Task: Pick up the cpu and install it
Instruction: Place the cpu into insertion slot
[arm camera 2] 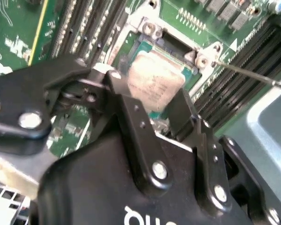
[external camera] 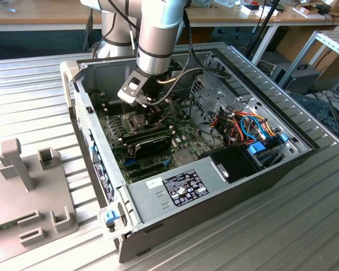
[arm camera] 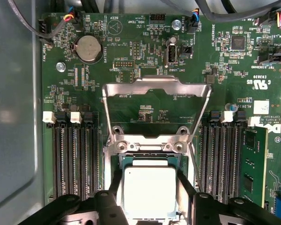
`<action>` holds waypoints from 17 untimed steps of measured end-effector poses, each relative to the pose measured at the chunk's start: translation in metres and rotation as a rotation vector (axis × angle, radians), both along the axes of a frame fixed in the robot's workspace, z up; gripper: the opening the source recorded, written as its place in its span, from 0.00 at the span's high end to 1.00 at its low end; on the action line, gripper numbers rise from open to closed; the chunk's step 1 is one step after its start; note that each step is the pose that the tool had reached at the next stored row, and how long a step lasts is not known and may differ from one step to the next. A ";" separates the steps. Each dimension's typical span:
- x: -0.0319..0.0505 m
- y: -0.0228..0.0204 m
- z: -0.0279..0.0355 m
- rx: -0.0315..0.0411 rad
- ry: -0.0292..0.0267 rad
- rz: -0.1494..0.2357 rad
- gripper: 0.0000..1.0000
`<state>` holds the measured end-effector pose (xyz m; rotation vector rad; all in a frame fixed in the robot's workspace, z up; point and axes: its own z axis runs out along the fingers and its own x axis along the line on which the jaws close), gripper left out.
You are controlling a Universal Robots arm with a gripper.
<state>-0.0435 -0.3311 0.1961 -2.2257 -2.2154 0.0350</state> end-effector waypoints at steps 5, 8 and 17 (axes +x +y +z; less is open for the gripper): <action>-0.0001 -0.0002 0.0004 -0.0013 0.0008 0.000 0.38; -0.0001 -0.0001 0.0027 -0.0015 0.0007 0.000 0.38; -0.0001 0.0000 0.0229 -0.0040 0.0008 0.000 0.38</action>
